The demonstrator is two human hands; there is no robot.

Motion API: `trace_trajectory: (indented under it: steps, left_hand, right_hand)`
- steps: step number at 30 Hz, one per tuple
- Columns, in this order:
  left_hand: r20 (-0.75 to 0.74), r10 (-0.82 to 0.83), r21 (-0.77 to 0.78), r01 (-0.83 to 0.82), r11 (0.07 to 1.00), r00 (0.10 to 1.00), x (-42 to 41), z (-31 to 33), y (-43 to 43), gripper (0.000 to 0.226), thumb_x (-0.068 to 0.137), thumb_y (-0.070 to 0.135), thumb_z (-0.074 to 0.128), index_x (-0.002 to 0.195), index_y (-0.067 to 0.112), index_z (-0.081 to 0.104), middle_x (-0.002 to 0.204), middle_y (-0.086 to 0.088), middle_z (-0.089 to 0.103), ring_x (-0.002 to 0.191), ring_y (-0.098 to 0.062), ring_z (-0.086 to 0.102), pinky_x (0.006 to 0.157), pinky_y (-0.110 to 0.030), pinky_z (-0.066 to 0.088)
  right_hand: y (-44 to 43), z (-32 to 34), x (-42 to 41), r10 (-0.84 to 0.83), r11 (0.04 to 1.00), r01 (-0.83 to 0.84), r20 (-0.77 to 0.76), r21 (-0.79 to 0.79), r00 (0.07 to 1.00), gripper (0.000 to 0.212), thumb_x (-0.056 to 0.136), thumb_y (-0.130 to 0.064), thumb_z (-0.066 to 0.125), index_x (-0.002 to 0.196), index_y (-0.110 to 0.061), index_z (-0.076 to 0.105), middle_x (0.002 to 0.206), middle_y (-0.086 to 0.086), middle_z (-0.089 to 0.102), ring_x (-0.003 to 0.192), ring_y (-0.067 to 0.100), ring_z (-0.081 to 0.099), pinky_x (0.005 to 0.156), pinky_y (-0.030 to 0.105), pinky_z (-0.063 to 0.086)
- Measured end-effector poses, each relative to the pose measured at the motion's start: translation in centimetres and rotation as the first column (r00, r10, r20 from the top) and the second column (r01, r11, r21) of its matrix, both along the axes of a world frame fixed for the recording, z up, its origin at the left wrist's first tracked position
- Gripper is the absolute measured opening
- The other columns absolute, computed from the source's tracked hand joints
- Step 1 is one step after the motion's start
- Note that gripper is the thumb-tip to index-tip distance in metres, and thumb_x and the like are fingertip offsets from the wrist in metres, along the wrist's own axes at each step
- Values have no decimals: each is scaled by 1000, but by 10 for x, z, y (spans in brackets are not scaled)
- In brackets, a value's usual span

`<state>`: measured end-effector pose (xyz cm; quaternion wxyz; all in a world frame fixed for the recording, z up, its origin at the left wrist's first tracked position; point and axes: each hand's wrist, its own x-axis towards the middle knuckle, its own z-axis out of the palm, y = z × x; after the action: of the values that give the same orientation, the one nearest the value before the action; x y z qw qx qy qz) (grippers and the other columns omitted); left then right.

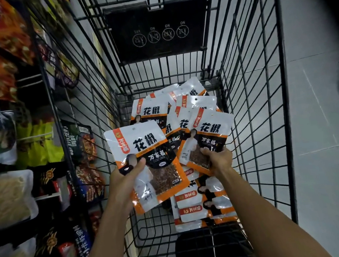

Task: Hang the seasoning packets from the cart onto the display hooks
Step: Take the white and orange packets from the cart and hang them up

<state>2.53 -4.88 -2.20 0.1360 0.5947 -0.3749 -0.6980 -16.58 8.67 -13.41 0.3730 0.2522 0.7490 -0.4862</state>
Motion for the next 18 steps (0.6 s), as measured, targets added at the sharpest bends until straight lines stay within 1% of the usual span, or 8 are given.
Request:
trace_trajectory:
  steps: [2,5,6,9,10,13,15,18]
  left_hand:
    - [-14,12,-9,-12,1000,1000,2,5,1,22,80,6,72,100,13,66,87,-4,75,76,-17,73,56,-23,55]
    - [3,20,-26,-20,999,1000,6,18,2,21,79,9,74,97,17,66,87,-7,75,77,-22,73,61,-29,57]
    - [1,20,-40,-20,999,1000,8,24,3,20,79,10,74,97,17,66,89,-8,75,79,-23,73,63,-30,57]
    - [-14,22,-110,-23,994,1000,16,49,7,24,76,15,77,98,19,67,94,-7,75,85,-25,72,72,-35,57]
    - [-12,25,-137,-27,990,1000,18,61,10,28,72,19,80,96,20,67,91,-4,75,85,-24,72,74,-35,56]
    - [10,40,-220,-37,975,999,28,98,21,46,53,39,83,90,19,65,79,3,74,77,-19,71,68,-31,53]
    - [36,56,-284,-44,958,998,37,122,32,61,45,51,85,89,15,65,84,1,73,79,-19,68,72,-33,52]
    - [22,138,-364,-120,923,990,54,159,57,75,44,56,89,102,14,66,101,-7,71,94,-25,66,89,-46,52]
  right_hand:
    - [2,9,1,-4,997,5,15,-71,1000,40,80,2,72,119,-3,59,114,18,67,98,31,66,87,51,55]
    - [6,27,2,97,994,-99,-57,-48,994,39,84,-1,68,122,-4,58,117,16,66,106,30,63,92,50,53]
    - [7,36,3,118,991,-121,-67,-52,991,37,84,-2,69,120,-4,59,116,16,67,104,30,64,91,50,54]
    - [10,70,3,190,973,-200,-97,-115,977,26,82,-4,71,106,-7,63,107,16,70,88,24,68,75,38,58]
    - [10,84,4,213,960,-229,-112,-159,971,25,81,-6,72,105,-8,64,106,15,71,86,23,68,74,36,58]
    - [12,131,6,284,902,-326,-179,-283,942,18,81,-16,75,96,-21,64,101,7,71,94,22,67,86,41,55]
    - [17,162,9,354,852,-415,-233,-318,906,15,81,-23,76,89,-26,63,100,4,71,93,20,67,86,40,56]
    - [30,207,14,465,754,-558,-318,-348,826,13,80,-26,76,84,-27,65,100,7,72,90,18,68,80,37,57]
